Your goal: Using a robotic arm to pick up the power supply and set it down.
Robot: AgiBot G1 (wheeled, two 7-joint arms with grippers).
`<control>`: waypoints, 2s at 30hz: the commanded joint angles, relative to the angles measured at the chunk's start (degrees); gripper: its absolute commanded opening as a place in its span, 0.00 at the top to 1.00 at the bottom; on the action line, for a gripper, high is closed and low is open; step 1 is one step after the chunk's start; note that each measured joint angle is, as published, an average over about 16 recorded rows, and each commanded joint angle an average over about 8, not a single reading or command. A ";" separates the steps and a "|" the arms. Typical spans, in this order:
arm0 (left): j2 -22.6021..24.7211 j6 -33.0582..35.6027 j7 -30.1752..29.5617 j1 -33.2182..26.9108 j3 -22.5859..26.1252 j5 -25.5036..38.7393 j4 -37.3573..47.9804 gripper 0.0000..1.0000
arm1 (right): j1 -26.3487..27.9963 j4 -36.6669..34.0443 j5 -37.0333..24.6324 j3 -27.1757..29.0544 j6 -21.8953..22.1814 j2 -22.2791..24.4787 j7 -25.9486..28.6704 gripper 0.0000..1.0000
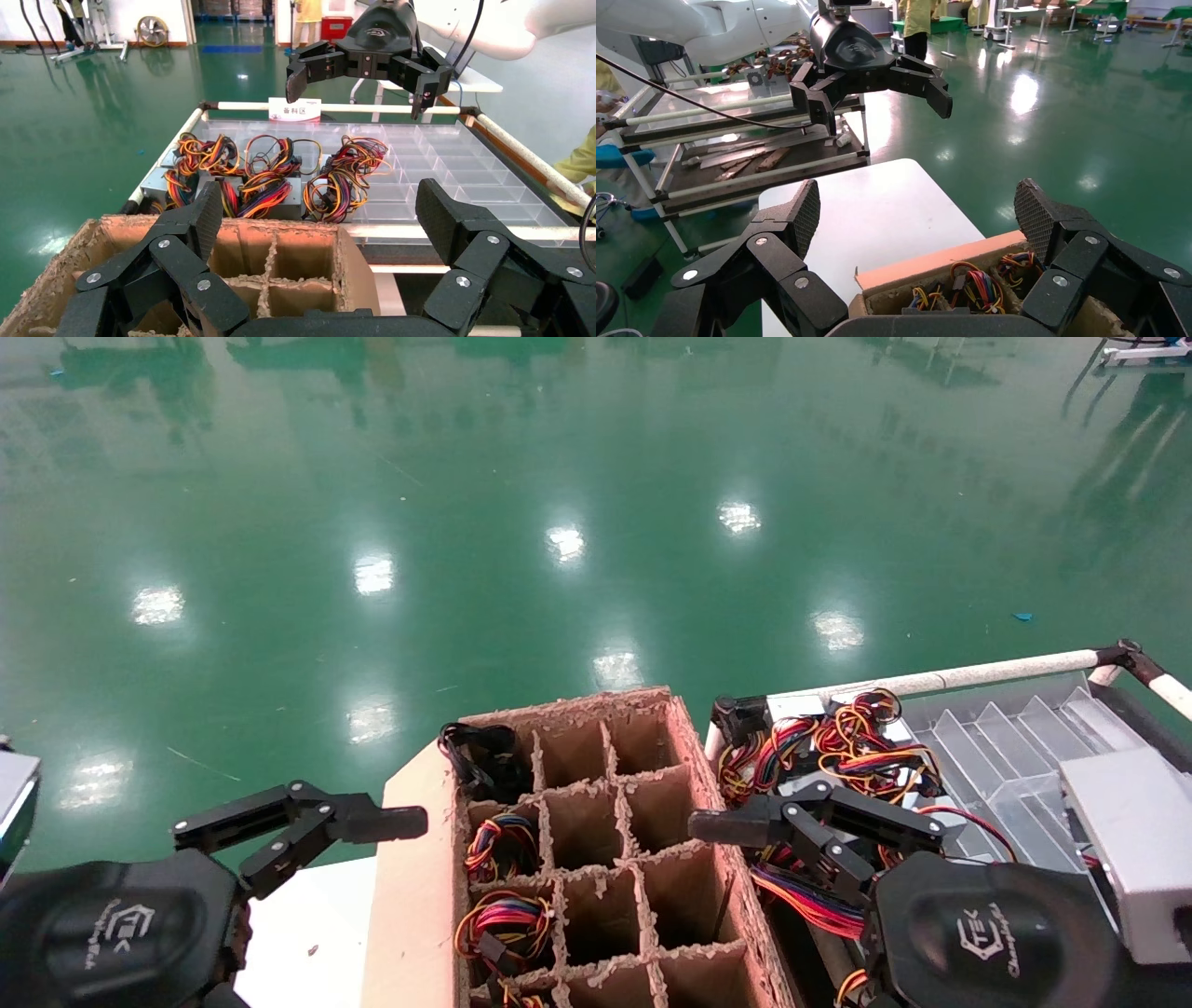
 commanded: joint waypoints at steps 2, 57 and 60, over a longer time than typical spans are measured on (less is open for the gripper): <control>0.00 0.00 0.00 0.00 0.00 0.00 0.00 0.00 | 0.00 0.00 0.00 0.00 0.00 0.00 0.00 0.00; 0.00 0.00 0.00 0.00 0.00 0.00 0.00 1.00 | -0.02 -0.05 0.00 -0.01 0.03 -0.02 0.01 0.00; 0.00 0.00 0.00 0.00 0.00 0.00 0.00 1.00 | -0.22 -0.46 -0.05 -0.09 0.20 -0.26 -0.08 0.00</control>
